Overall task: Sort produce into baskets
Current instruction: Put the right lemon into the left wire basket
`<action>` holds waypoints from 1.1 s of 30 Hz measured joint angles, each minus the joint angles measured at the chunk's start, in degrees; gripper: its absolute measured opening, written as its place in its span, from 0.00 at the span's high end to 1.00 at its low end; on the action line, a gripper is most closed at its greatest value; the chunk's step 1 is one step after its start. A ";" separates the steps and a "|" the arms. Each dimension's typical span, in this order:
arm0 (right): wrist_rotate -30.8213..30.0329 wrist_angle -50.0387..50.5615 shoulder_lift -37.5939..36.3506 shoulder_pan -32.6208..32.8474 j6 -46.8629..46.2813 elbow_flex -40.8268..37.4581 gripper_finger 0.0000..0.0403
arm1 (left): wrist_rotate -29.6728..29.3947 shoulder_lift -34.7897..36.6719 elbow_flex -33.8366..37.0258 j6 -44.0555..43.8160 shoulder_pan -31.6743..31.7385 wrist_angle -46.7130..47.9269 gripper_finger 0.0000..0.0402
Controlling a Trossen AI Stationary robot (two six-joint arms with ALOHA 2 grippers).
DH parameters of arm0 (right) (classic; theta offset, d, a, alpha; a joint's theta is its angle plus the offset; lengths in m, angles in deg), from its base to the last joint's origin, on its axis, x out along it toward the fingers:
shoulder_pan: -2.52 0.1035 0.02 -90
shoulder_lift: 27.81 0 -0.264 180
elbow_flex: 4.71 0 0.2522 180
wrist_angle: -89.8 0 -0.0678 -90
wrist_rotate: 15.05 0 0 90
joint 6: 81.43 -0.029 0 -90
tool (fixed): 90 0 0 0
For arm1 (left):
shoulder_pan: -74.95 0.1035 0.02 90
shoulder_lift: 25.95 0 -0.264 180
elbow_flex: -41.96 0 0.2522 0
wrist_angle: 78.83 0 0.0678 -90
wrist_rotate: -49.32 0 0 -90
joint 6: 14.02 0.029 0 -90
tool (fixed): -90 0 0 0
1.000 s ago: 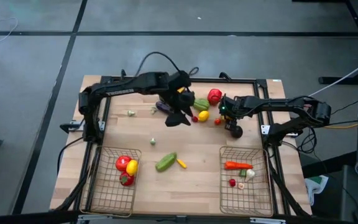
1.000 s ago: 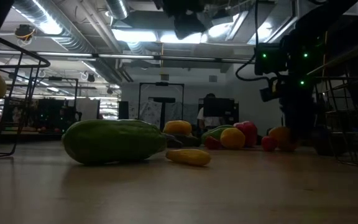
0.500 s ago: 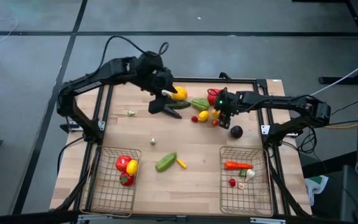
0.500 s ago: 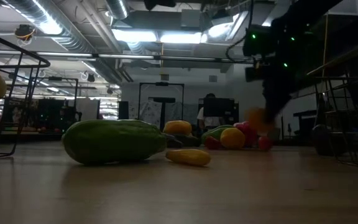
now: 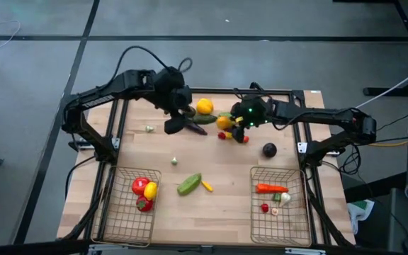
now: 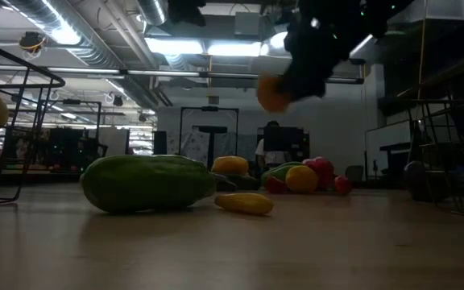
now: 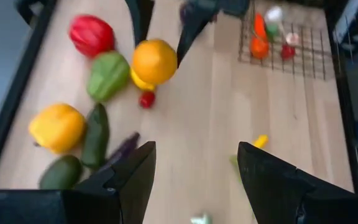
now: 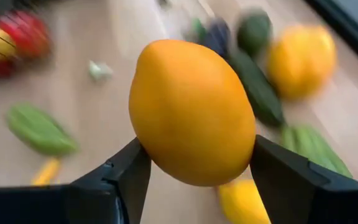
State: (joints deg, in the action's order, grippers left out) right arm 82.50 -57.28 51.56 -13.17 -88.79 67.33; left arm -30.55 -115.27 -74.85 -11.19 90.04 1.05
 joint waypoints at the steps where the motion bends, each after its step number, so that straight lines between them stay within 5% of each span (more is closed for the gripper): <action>1: 0.00 -2.43 0.00 1.08 -0.66 0.00 0.40 | 0.01 0.00 0.52 0.00 -0.52 0.33 0.44; 18: -6.64 -41.05 6.77 17.51 -6.39 0.02 0.40 | -0.61 1.37 1.41 -8.77 -11.25 7.27 0.44; 25: -7.25 -59.15 15.91 21.67 -6.55 0.54 0.40 | -8.21 5.95 1.42 -15.94 -15.63 11.54 0.44; 33: -7.36 -57.54 28.29 24.54 -7.43 13.88 0.40 | -14.57 12.51 1.42 -22.82 -18.19 12.35 0.44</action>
State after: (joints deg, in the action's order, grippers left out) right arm 75.15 -114.83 79.85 11.36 -96.22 81.21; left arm -45.12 -102.76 -73.43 -34.01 71.84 13.40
